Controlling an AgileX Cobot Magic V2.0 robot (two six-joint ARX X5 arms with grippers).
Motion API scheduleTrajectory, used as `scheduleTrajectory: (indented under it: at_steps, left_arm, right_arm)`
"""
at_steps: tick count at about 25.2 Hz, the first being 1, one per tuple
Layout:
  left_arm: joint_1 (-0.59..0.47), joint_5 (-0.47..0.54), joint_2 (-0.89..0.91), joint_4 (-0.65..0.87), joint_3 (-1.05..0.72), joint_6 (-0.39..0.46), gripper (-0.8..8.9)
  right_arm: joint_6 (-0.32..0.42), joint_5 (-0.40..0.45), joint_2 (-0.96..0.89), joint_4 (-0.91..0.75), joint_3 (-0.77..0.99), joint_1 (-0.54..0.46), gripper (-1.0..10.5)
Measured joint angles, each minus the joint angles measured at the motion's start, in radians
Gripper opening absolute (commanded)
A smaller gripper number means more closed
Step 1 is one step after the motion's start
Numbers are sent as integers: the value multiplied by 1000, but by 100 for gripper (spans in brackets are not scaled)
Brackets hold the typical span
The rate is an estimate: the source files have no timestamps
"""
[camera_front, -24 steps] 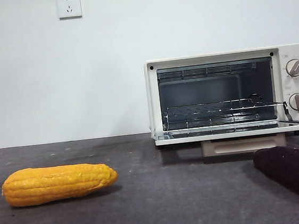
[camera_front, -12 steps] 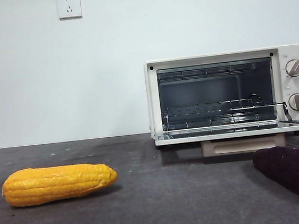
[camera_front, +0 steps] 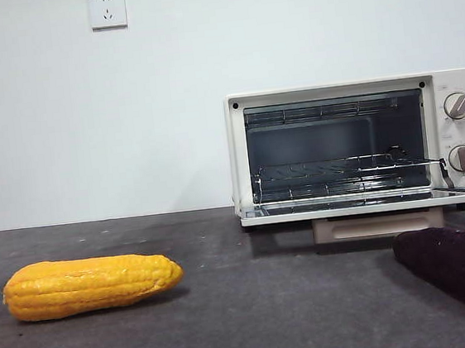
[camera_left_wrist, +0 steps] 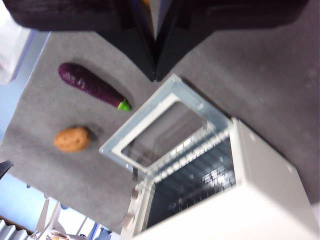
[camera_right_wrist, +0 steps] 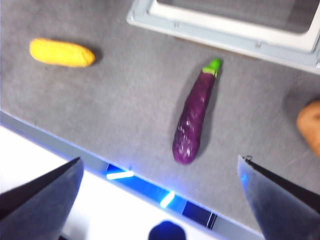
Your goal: Take the eggplant from the table,put the eggplant in the oven
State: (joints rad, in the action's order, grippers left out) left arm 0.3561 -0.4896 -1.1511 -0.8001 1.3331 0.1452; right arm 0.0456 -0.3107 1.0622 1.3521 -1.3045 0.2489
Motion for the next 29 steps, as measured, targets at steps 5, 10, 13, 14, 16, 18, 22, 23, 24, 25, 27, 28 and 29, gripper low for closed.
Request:
scheduleTrajectory:
  at_steps: [5,10,13,14,16,18,22,23,24,25,27,28,29]
  left_arm:
    - [0,-9,31,66,-154,-15,-6]
    - [0,-32,35,120,-211,-35,-6]
    - [0,-37,39,148,-211,-41,-6]
    - [0,-37,41,151,-211,-42,-6]
    - [0,-37,43,153,-210,-45,-6]
    - [0,-37,43,154,-210,-49,-6]
    - [0,-37,43,157,-210,-52,-6]
    - [0,-37,43,158,-210,-52,-6]
    - [0,-38,43,158,-210,-52,-6]
    - [0,-38,43,158,-210,-52,-6]
    - [0,-38,43,158,-211,-53,-6]
    - [0,-38,43,158,-210,-52,-6]
    - [0,-38,43,158,-210,-53,-6]
  right_arm:
    - [-9,0,0,-72,135,0,562]
    - [-61,0,1,-222,315,32,562]
    - [-105,0,2,-312,408,57,562]
    - [-118,0,2,-340,433,65,562]
    - [-153,8,2,-402,485,86,563]
    - [-185,34,2,-459,525,106,562]
    - [-257,80,24,-561,595,152,563]
    - [-275,81,50,-585,607,166,563]
    - [-288,96,80,-599,613,180,563]
    - [-297,117,111,-617,616,196,562]
    - [-315,155,179,-652,618,227,562]
    - [-324,159,211,-667,618,237,551]
    - [-336,166,240,-679,618,246,499]
